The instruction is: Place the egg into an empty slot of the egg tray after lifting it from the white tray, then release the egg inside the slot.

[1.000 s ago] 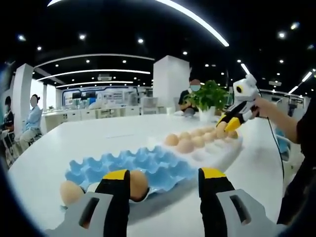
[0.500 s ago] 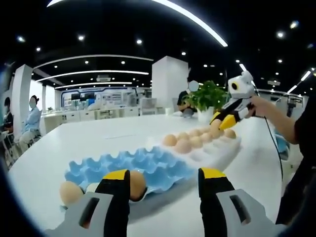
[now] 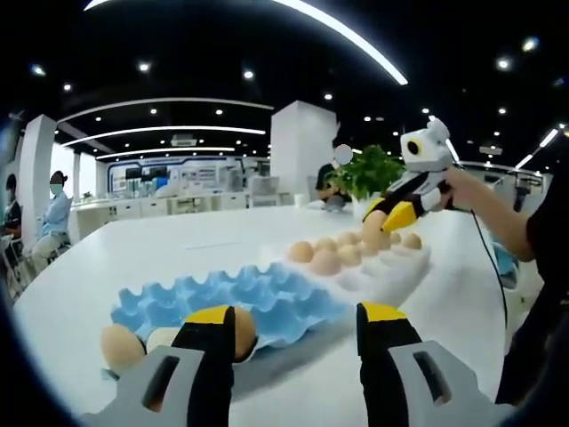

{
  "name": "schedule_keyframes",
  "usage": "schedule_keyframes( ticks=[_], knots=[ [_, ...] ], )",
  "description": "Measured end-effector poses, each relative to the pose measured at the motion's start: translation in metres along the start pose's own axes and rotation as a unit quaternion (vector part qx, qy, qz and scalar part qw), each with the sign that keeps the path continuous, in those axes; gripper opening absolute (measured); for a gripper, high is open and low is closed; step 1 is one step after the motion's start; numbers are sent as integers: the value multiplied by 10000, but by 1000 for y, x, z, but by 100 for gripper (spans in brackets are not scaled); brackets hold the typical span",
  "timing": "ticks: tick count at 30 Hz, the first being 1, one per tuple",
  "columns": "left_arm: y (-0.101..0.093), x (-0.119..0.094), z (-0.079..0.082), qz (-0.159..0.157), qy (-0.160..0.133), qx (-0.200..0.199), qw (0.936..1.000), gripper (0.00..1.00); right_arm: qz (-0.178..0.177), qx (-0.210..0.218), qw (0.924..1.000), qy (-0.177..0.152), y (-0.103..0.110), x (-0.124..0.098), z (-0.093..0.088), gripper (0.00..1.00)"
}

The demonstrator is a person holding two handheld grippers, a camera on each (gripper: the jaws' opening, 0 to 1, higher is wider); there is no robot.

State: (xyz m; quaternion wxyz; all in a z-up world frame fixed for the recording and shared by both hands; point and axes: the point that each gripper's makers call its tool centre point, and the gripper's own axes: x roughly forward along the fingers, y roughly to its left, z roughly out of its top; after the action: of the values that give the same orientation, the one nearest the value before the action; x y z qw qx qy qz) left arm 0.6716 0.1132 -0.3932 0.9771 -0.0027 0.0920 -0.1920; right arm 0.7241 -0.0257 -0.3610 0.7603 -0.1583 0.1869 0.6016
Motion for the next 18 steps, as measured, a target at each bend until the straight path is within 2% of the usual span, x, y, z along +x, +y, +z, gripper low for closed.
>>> schedule_keyframes(
  ticks=[18],
  knots=[
    [-2, 1, 2, 11, -61, -29, 10000, 56, 331, -228, 9991, -162, 9, 25, 26, 26]
  ],
)
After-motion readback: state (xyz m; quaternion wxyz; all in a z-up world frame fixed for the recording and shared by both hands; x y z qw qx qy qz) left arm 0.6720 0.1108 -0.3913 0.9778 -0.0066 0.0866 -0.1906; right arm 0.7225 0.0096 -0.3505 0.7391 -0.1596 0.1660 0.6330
